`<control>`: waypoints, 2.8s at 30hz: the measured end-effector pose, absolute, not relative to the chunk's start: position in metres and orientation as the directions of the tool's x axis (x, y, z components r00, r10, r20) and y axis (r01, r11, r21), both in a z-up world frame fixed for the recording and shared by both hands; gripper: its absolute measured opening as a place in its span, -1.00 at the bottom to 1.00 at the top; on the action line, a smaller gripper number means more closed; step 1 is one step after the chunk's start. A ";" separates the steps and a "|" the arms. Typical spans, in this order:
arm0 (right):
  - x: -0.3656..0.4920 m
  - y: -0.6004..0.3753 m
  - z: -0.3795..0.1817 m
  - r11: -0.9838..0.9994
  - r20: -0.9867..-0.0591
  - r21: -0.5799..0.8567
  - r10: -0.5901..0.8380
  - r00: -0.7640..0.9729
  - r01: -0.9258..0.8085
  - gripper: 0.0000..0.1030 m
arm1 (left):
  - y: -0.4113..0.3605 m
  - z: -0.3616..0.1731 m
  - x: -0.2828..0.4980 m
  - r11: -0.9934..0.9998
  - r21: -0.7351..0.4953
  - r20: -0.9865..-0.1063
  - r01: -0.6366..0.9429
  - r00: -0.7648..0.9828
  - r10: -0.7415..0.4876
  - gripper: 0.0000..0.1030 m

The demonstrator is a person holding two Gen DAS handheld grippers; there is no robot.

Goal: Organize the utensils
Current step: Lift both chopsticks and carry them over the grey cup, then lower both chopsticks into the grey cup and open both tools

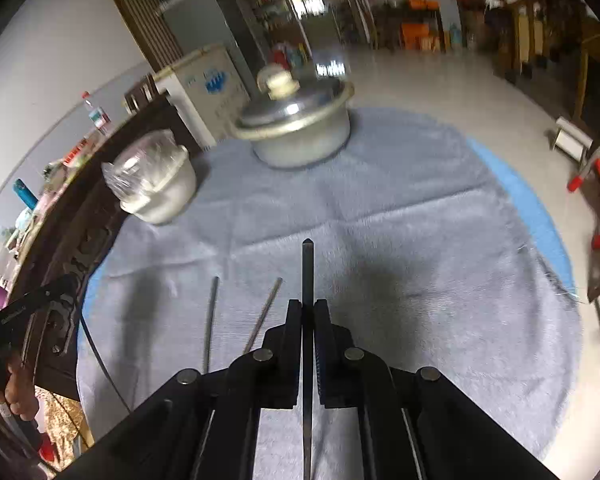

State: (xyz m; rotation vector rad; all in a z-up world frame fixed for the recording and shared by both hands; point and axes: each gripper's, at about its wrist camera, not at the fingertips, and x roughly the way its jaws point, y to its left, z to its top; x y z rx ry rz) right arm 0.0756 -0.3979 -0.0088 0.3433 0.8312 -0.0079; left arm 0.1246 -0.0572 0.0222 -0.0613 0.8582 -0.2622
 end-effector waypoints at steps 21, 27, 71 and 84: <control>-0.088 -0.355 0.058 0.948 -0.431 0.279 -0.018 0.902 0.152 -0.87 | -0.019 0.080 -0.040 0.962 -0.200 -0.451 0.185 0.854 -0.258 -0.91; -0.115 -0.341 0.076 0.950 -0.363 0.285 -0.013 0.932 0.125 -0.87 | -0.016 0.096 -0.069 0.957 -0.205 -0.411 0.207 0.869 -0.276 -0.91; -0.120 -0.273 0.088 0.955 -0.250 0.295 0.055 0.967 0.022 -0.87 | -0.051 0.117 -0.129 0.921 -0.220 -0.359 0.322 0.851 -0.383 -0.91; -0.121 -0.270 0.078 0.956 -0.270 0.291 0.053 0.961 0.029 -0.87 | -0.061 0.099 -0.122 0.917 -0.229 -0.398 0.327 0.828 -0.394 -0.91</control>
